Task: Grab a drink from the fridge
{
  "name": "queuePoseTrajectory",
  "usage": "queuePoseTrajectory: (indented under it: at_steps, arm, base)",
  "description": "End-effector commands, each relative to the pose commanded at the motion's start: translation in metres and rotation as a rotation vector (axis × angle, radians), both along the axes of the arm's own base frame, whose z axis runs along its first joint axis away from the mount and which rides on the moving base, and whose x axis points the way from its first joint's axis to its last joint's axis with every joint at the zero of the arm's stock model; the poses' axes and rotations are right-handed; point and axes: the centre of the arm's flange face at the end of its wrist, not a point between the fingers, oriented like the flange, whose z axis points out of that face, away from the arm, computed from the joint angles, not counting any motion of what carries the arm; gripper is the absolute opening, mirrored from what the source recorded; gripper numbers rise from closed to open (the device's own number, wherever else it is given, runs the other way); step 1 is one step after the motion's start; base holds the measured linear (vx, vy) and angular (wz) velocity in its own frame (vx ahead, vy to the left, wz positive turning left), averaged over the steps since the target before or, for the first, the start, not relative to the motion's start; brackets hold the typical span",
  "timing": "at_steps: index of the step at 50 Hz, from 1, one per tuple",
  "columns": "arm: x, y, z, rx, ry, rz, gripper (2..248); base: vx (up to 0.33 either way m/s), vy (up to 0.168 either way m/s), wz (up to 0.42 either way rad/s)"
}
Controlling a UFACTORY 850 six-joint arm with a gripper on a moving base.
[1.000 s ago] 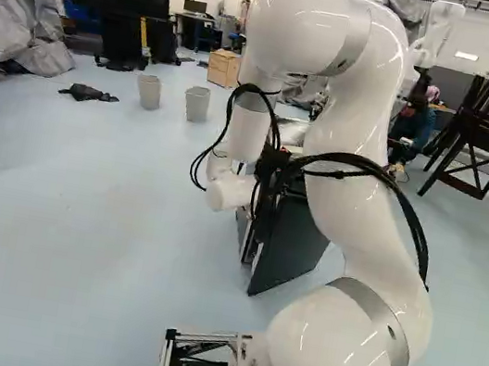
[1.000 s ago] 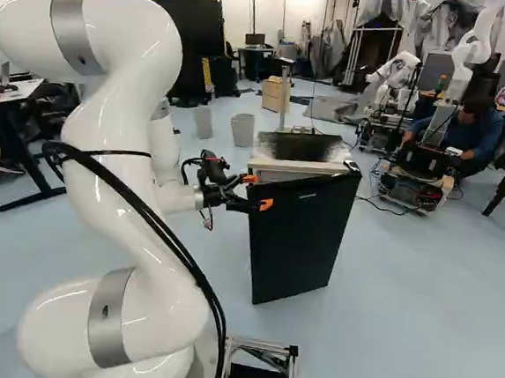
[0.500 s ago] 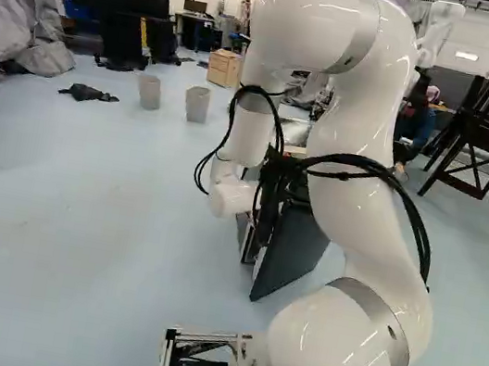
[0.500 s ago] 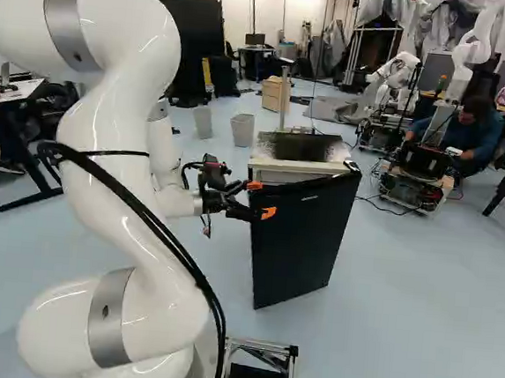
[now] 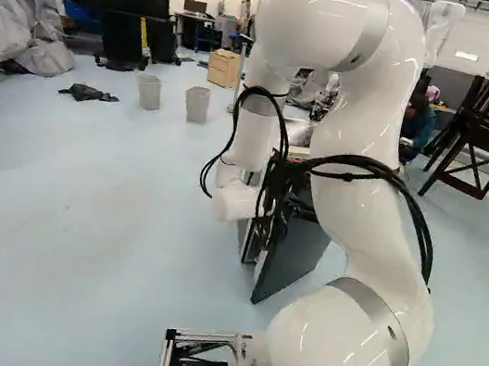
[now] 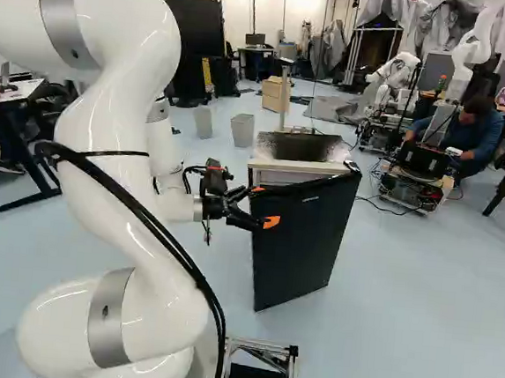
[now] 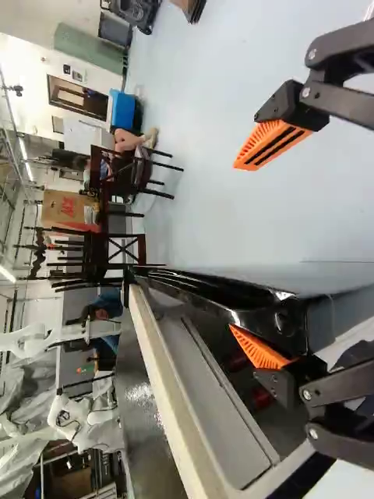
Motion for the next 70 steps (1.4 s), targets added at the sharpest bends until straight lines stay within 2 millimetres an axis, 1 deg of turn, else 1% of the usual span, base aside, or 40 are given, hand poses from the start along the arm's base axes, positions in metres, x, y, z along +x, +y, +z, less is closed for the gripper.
queuePoseTrajectory:
  at_steps: [36,70]
  arm:
    - [-0.033,-0.027,-0.001,-0.022,0.039,-0.149,247]
    - [-0.047,-0.065,0.0,-0.029,0.047,-0.366,247]
  base:
    - [0.0,0.0,0.0]
    - [0.0,0.0,0.0]
